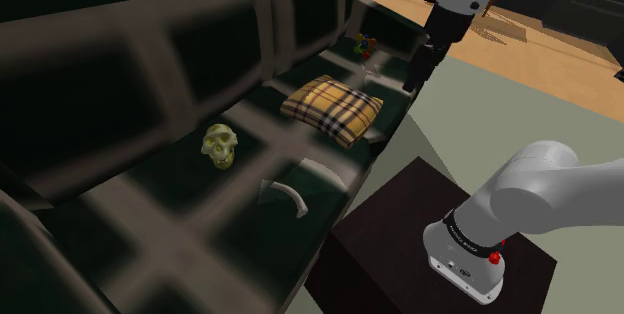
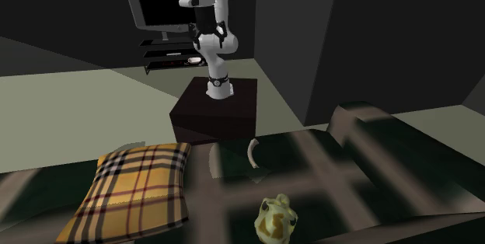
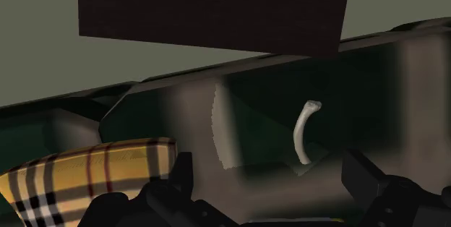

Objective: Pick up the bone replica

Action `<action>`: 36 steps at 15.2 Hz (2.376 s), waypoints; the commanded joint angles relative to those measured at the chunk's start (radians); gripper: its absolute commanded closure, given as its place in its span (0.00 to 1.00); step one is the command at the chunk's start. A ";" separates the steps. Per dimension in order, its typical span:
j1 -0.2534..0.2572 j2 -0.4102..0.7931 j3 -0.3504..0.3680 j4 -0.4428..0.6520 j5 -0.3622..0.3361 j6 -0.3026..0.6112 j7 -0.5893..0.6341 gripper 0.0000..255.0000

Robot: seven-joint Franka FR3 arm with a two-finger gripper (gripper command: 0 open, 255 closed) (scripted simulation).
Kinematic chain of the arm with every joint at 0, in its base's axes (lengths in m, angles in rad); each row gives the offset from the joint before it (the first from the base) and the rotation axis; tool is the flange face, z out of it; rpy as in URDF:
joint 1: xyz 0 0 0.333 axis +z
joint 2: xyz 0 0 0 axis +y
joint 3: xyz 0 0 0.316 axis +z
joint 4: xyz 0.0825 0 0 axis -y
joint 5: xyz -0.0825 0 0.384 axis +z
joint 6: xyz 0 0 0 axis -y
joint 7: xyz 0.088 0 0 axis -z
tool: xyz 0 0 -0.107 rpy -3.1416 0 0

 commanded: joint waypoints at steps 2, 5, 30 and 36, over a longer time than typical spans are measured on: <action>0.003 0.012 0.011 -0.022 0.007 0.032 0.009 0.00; 0.014 0.057 0.046 -0.080 0.030 0.130 0.035 0.00; 0.057 0.962 0.283 -0.072 -0.081 0.968 0.380 0.00; 0.142 1.228 0.216 0.063 -0.218 1.076 0.512 0.00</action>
